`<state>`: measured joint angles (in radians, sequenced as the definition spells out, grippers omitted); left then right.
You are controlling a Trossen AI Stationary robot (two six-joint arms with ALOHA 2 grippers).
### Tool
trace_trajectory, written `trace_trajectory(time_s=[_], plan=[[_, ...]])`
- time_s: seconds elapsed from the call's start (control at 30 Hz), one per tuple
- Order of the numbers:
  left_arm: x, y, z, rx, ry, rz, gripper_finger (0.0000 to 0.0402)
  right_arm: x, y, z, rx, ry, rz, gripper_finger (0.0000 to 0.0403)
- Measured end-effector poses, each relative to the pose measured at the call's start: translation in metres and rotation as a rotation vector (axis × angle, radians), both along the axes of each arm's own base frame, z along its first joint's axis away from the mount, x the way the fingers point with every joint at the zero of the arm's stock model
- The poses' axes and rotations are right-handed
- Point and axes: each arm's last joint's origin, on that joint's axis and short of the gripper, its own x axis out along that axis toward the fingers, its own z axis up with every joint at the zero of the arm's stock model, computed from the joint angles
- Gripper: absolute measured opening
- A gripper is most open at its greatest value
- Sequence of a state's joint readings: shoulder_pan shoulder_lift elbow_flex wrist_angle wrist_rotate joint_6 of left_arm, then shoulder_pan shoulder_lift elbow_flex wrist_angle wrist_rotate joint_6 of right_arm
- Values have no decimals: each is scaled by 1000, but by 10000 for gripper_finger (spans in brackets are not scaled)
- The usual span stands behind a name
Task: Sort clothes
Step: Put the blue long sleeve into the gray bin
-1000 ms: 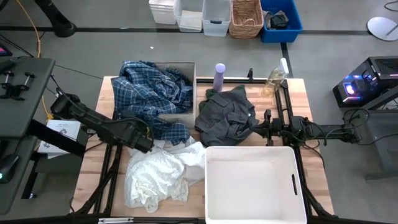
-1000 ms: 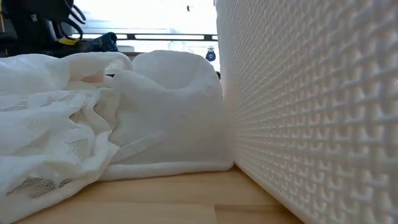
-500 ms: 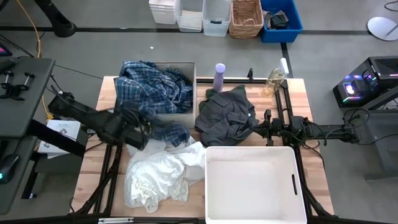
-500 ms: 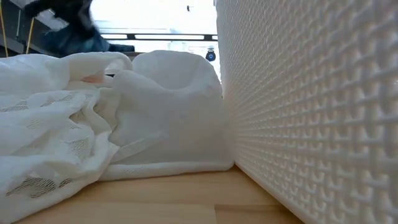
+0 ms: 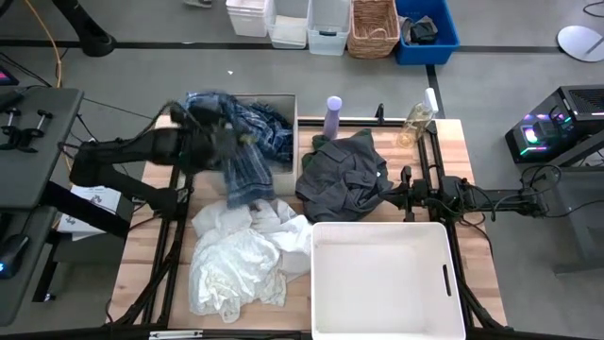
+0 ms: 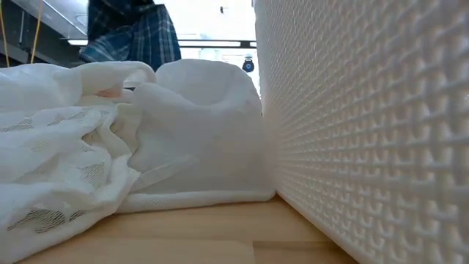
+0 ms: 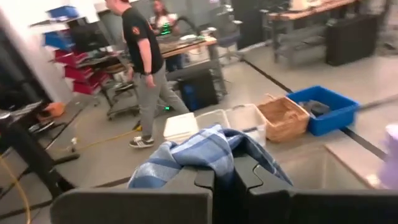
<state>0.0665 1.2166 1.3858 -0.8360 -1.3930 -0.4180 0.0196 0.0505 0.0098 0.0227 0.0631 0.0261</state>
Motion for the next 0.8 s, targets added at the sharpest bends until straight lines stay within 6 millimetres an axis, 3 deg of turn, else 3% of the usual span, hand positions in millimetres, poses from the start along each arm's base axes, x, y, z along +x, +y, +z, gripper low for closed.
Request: trace_trajectory(time_s=[0.2, 0.33, 0.43, 0.53, 0.63, 0.8], plan=[[29, 48, 26, 98, -34, -185, 0, 0, 0, 0, 0, 0, 0, 0], [33, 69, 46, 280, 38, -109, 0, 0, 0, 0, 0, 0, 0, 0], [31, 82, 48, 334, 134, -111, 0, 0, 0, 0, 0, 0, 0, 0], [35, 93, 35, 272, 163, -163, 0, 0, 0, 0, 0, 0, 0, 0], [42, 95, 6, 93, 214, -234, 0, 0, 0, 0, 0, 0, 0, 0], [50, 70, -45, -291, 189, -314, 0, 0, 0, 0, 0, 0, 0, 0]])
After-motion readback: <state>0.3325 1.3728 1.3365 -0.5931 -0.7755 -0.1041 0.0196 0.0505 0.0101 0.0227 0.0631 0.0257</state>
